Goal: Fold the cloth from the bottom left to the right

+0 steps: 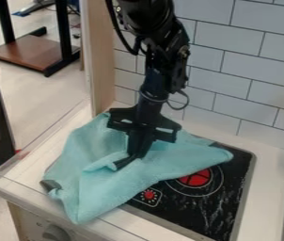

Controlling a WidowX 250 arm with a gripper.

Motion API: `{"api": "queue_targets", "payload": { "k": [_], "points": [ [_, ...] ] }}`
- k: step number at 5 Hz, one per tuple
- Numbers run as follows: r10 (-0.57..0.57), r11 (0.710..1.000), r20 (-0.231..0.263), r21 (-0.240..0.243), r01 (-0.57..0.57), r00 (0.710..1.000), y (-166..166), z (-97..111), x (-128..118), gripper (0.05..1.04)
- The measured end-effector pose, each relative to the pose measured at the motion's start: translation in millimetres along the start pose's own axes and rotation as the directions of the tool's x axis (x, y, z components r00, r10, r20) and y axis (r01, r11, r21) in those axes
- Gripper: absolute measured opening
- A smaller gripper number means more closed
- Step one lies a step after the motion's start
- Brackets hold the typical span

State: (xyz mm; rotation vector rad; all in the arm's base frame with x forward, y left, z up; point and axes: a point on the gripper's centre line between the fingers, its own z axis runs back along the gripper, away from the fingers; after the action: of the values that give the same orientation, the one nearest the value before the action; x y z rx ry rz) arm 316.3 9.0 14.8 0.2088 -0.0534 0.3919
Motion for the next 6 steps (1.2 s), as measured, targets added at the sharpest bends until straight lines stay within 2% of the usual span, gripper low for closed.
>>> {"api": "queue_targets", "payload": {
  "k": [1, 3, 4, 5, 6],
  "points": [
    [0.028, 1.0, -0.018, -0.01, -0.028, 0.999, 6.9, -4.5, -1.2, 0.243],
    [0.02, 1.0, -0.047, -0.003, -0.02, 0.999, 8.9, -6.7, -8.2, 0.808],
    [0.019, 1.0, -0.051, -0.015, -0.02, 0.999, 9.0, -1.0, -10.0, 1.017],
    [0.016, 1.0, -0.051, -0.013, -0.017, 0.999, 10.3, 4.4, -10.5, 1.008],
    [0.024, 0.999, -0.03, -0.027, -0.024, 0.999, 15.7, 26.8, -10.3, 0.999]
  ]
}}
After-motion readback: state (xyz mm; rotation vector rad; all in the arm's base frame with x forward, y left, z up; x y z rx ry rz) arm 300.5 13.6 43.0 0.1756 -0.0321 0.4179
